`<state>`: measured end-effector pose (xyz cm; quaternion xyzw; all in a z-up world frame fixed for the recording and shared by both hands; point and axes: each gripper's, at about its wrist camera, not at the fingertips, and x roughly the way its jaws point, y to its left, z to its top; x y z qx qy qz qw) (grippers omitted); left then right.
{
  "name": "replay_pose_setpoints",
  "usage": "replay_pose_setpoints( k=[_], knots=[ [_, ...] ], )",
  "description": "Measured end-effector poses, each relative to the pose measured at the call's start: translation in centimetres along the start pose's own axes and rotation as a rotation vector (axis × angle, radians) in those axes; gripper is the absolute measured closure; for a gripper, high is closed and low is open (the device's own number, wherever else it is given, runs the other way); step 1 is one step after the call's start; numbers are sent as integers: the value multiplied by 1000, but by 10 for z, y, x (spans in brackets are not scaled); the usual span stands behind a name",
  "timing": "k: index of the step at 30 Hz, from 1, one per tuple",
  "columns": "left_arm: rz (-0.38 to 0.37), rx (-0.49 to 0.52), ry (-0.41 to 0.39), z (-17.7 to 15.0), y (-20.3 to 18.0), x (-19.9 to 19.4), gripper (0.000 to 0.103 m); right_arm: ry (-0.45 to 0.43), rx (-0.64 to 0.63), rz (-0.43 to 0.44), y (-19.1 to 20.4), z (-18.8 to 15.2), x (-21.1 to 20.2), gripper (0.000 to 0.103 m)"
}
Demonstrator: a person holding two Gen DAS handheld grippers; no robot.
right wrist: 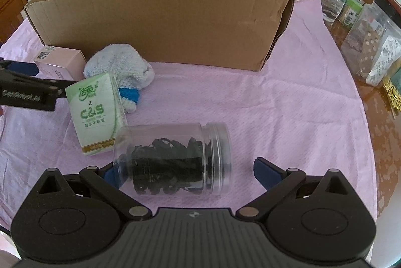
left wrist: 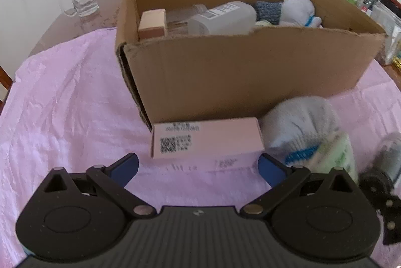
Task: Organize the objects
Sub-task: 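Reach right tool to the clear jar of black clips while left tool reaches the pink box, then grasp the clip jar with right tool while left tool grasps the pink box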
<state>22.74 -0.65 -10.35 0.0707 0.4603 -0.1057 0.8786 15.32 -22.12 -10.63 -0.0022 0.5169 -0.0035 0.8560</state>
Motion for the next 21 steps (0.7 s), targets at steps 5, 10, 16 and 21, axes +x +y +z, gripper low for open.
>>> replay_pose_setpoints(
  k=[5, 10, 16, 21],
  knots=[
    [22, -25, 0, 2, 7, 0, 2, 12, -2, -10, 1, -1, 3, 0],
    [47, -28, 11, -4, 16, 2, 2, 13, -4, -1, -1, -1, 3, 0],
    [15, -66, -1, -4, 21, 6, 0, 13, -5, 0, -1, 0, 3, 0],
    [6, -54, -17, -3, 20, 7, 0, 13, -4, -1, -1, 1, 3, 0]
  ],
)
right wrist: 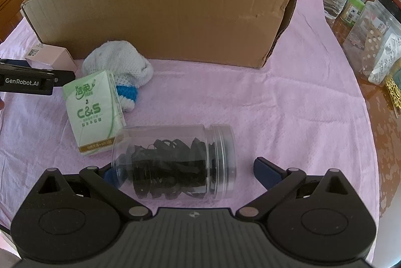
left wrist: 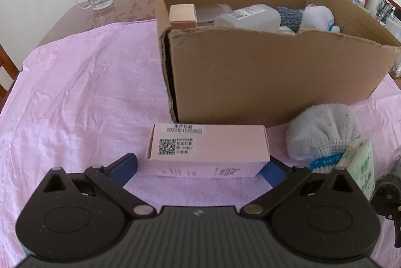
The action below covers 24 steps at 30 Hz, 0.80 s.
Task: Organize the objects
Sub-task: 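Grasp the clip jar with right tool while left tool grasps the pink box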
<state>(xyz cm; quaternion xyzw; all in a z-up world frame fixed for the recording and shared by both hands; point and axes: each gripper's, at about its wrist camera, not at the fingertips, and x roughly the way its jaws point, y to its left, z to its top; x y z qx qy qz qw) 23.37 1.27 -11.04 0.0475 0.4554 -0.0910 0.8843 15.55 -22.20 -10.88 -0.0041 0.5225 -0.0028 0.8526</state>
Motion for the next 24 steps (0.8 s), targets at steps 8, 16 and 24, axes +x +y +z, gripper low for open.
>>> replay_pose_setpoints(
  k=[8, 16, 24],
  knots=[
    [-6, 9, -8, 1, 1, -1, 0, -8, 4, -2, 2, 1, -1, 0],
    [-8, 43, -16, 2, 0, -5, 4, -8, 4, -3, 2, 1, -2, 0],
    [-18, 47, -28, 8, 0, -10, 14, -24, -30, 8, 3, 0, -12, 0]
  ],
)
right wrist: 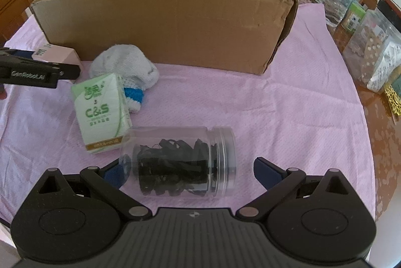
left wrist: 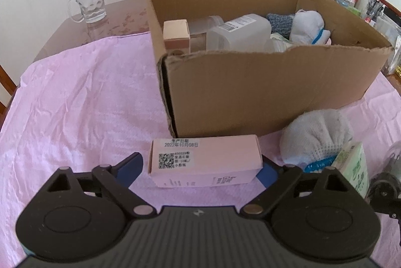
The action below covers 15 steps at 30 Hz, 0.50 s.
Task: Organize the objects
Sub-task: 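Grasp the clip jar with right tool while left tool grasps the pink box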
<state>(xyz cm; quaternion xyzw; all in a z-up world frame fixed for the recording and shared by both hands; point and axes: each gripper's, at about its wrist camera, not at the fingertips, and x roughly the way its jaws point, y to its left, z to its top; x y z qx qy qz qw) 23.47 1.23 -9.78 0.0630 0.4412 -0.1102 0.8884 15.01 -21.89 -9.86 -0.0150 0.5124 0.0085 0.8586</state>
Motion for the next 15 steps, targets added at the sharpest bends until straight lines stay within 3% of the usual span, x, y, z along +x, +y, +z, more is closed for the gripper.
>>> replay_pose_setpoints(
  k=[8, 15],
  knots=[
    [8, 18, 7, 2, -5, -3, 20, -27, -23, -2, 4, 4, -7, 1],
    [4, 12, 23, 5, -7, -6, 22, -13, -52, -11, 9, 5, -7, 16]
  ],
)
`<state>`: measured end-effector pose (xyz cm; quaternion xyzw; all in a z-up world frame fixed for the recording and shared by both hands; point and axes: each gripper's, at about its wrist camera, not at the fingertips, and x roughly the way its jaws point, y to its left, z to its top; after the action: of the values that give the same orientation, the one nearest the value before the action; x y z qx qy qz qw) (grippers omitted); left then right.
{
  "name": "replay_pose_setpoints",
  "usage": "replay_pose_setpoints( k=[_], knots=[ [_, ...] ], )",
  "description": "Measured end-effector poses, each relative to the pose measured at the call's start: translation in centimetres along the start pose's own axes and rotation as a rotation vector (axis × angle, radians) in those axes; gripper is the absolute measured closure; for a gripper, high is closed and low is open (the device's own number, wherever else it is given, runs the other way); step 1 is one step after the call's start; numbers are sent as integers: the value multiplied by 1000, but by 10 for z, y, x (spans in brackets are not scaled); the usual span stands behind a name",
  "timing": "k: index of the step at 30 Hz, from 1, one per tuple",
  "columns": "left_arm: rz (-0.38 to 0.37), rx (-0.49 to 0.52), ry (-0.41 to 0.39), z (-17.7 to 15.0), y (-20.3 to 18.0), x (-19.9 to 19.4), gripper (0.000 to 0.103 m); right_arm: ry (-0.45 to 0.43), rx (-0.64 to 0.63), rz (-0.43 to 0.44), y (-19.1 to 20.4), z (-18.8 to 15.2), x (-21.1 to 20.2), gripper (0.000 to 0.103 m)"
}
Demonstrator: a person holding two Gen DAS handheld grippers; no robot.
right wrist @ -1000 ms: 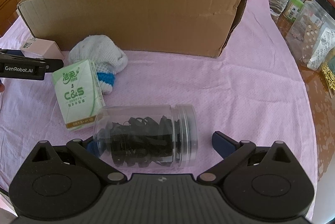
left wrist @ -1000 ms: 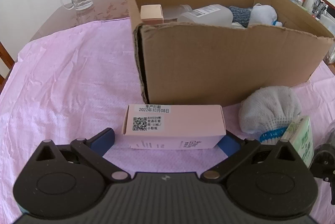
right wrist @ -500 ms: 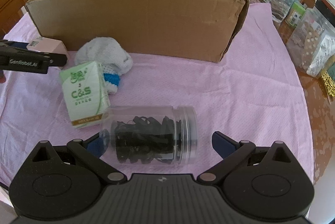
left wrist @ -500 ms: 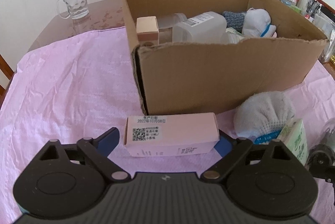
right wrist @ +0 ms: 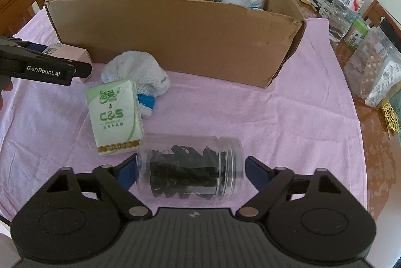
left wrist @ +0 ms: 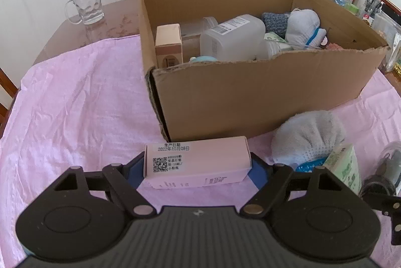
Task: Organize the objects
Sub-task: 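Grasp the clip jar with right tool while left tool grasps the pink box, then carry the pink box into the cardboard box and open left tool while right tool carries the jar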
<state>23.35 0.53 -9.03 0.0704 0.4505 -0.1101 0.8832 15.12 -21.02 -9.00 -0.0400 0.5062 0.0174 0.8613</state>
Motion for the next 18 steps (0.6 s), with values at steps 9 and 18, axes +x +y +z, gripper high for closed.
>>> replay_pose_setpoints(
  k=[9, 18],
  knots=[
    [-18, 4, 1, 4, 4, -10, 22, 5, -26, 27, -1, 1, -5, 23],
    [-45, 88, 24, 12, 10, -45, 22, -18, -97, 70, -10, 13, -25, 23]
  ],
)
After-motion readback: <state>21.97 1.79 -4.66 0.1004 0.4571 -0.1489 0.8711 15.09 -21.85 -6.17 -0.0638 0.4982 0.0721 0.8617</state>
